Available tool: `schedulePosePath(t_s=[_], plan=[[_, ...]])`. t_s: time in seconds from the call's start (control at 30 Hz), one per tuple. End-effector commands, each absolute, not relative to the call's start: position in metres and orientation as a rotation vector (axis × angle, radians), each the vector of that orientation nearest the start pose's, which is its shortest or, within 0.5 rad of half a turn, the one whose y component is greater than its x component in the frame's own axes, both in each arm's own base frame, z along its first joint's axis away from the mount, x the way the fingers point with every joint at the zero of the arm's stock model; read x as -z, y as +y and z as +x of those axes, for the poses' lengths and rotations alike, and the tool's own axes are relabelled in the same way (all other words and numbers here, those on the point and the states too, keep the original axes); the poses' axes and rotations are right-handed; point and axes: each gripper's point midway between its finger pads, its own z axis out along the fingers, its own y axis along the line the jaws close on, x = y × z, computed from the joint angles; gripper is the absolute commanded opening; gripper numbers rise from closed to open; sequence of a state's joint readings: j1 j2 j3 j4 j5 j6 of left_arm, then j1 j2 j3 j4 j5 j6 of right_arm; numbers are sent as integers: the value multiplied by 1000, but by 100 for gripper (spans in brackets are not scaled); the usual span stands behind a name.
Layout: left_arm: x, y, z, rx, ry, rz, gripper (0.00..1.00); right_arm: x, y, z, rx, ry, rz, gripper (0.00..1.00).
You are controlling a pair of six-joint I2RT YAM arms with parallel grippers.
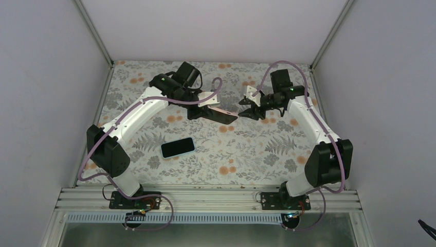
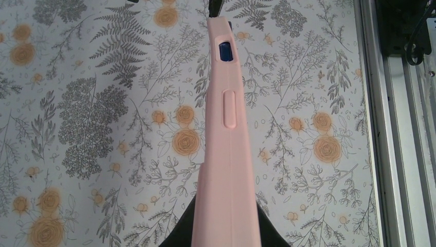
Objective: Take the phone out of the phone case
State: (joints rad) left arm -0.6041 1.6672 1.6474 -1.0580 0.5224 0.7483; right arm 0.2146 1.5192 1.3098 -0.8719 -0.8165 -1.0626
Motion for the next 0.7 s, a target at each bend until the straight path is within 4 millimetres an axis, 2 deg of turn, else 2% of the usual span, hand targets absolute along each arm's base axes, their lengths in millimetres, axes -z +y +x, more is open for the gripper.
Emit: schedulePosePath(t_s=[0.0, 0.53, 0.67], plan=[[-264, -306, 283, 634, 1765, 1696, 2, -219, 198, 302, -698, 1670, -1578, 54], [-262, -307, 288, 617, 1779, 1691, 2, -220, 200, 293, -741, 1656, -1594, 54], [-263, -307, 287, 627, 1776, 1695, 2, -218, 199, 297, -718, 1664, -1583, 54]])
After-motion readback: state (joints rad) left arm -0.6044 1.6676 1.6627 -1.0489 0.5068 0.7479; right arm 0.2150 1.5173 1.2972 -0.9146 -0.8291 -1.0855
